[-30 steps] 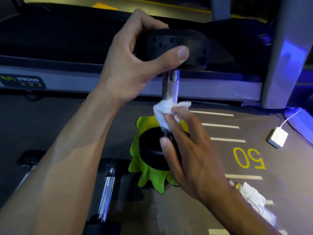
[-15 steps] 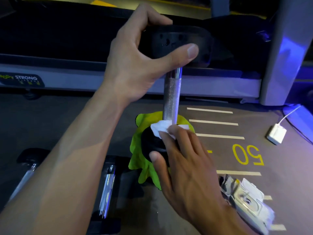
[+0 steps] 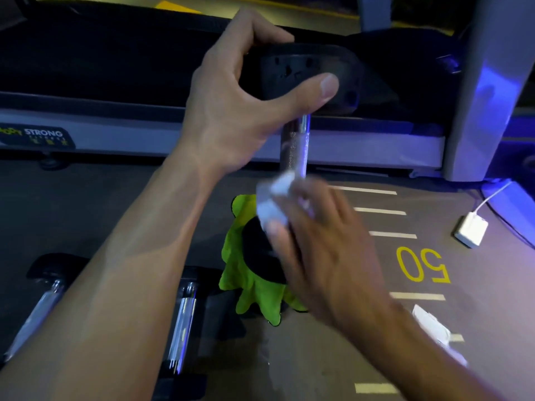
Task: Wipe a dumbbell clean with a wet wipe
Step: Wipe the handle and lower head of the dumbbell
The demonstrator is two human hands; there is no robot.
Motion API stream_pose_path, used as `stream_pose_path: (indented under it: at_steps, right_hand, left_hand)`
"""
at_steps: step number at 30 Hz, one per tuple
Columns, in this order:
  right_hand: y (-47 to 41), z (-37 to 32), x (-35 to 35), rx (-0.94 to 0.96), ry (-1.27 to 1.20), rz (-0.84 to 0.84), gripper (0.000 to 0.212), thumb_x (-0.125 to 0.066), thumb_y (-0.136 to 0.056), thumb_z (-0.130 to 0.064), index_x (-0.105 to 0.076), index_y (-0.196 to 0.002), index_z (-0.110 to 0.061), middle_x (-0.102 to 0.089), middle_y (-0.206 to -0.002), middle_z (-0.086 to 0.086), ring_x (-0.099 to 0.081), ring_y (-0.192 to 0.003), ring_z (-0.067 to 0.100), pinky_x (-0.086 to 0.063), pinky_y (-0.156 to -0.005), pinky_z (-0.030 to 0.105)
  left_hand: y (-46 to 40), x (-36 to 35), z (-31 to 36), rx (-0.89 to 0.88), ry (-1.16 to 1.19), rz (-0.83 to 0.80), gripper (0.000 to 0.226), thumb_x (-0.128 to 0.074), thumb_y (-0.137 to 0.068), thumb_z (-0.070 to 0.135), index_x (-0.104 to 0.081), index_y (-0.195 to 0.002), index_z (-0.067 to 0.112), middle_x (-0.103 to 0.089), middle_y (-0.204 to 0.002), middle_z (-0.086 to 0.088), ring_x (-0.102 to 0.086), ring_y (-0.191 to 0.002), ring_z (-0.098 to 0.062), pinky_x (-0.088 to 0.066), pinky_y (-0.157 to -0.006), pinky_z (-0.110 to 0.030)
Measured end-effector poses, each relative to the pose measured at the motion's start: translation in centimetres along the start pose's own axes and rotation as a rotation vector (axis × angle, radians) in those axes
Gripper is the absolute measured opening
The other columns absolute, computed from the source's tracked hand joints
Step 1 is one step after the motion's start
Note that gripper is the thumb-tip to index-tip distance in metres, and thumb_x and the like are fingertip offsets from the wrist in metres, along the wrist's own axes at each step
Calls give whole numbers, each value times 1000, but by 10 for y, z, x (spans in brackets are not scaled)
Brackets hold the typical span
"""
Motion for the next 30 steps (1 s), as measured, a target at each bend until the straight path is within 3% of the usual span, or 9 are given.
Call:
stream_pose_path:
  at_steps: [3,6,10,13,17,20,22,25,30]
  right_hand:
    - [-40,10,24,-7,-33,139,38,-44,-107,-30,-65,-126,-4,-54,-131,15,-53,-115,30,-43,-104,38]
    - [-11,8,10,48,-123,104,40,-46,-107,-24,-59,-135,1,-50,-141,18,-50,-131,32,-36,-116,37]
    - [42,15,-18,21,-266,-50,43,-44,-107,-32,-60,-136,-5,-53,-139,8,-54,-130,24,-41,-112,34]
    - [42,21,-15,-70,-408,-13,42,-44,-106,-32,-59,-135,-6,-51,-141,3,-52,-133,15,-45,-109,31]
    - [-6,23,-2,-142,-461,83,58,-40,-106,-40,-39,-154,-8,-35,-160,2,-38,-143,-2,-42,-107,17]
    - [-23,21,-7,-178,-451,85,65,-37,-105,-44,-29,-159,-9,-28,-165,5,-32,-149,5,-34,-113,17]
    - [1,16,-18,-183,-413,19,67,-35,-105,-47,-29,-159,-8,-26,-168,4,-27,-150,0,-28,-115,14]
    - [18,11,-19,-157,-372,-61,64,-32,-105,-49,-32,-158,-12,-28,-167,-3,-35,-149,10,-37,-110,21]
    - [-36,6,-7,-168,-390,39,63,-38,-104,-44,-33,-156,-8,-35,-159,7,-45,-140,19,-44,-102,23]
  left_hand:
    - [-1,0,1,-4,-12,-23,54,-85,-83,49,-57,-113,15,-69,-112,-3,-68,-108,-19,-57,-93,-44]
    - [-3,2,-3,-9,-10,-23,53,-86,-83,47,-57,-112,14,-69,-116,-13,-68,-108,-22,-56,-92,-47]
    - [-4,4,-11,17,48,-16,50,-88,-82,41,-57,-111,15,-67,-113,-15,-65,-101,-14,-58,-91,-45]
    - [-3,4,-9,11,84,-21,48,-88,-83,36,-56,-111,13,-64,-110,-7,-63,-100,-11,-56,-89,-40]
    - [0,4,-6,-18,85,-32,48,-86,-86,33,-55,-113,11,-64,-110,-10,-66,-101,-20,-56,-90,-40]
    - [0,4,-7,-24,81,-35,48,-85,-87,34,-54,-114,10,-65,-114,-18,-67,-107,-29,-59,-91,-42]
    - [-1,7,-10,-11,99,-21,47,-85,-87,33,-54,-113,10,-64,-109,-9,-66,-99,-19,-57,-86,-35]
    - [1,13,-13,-13,119,-2,45,-84,-87,32,-53,-112,10,-63,-106,-3,-61,-96,-8,-52,-84,-28]
    - [2,11,-9,-33,113,-36,43,-82,-91,29,-51,-114,10,-62,-108,-1,-63,-100,-7,-52,-87,-25]
Point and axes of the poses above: each hand's wrist, its own y-axis away from the middle knuckle, its own x-axis out of the back of the hand, z = x × y, the point moved 10 cm from there along -y, towards the middle knuckle
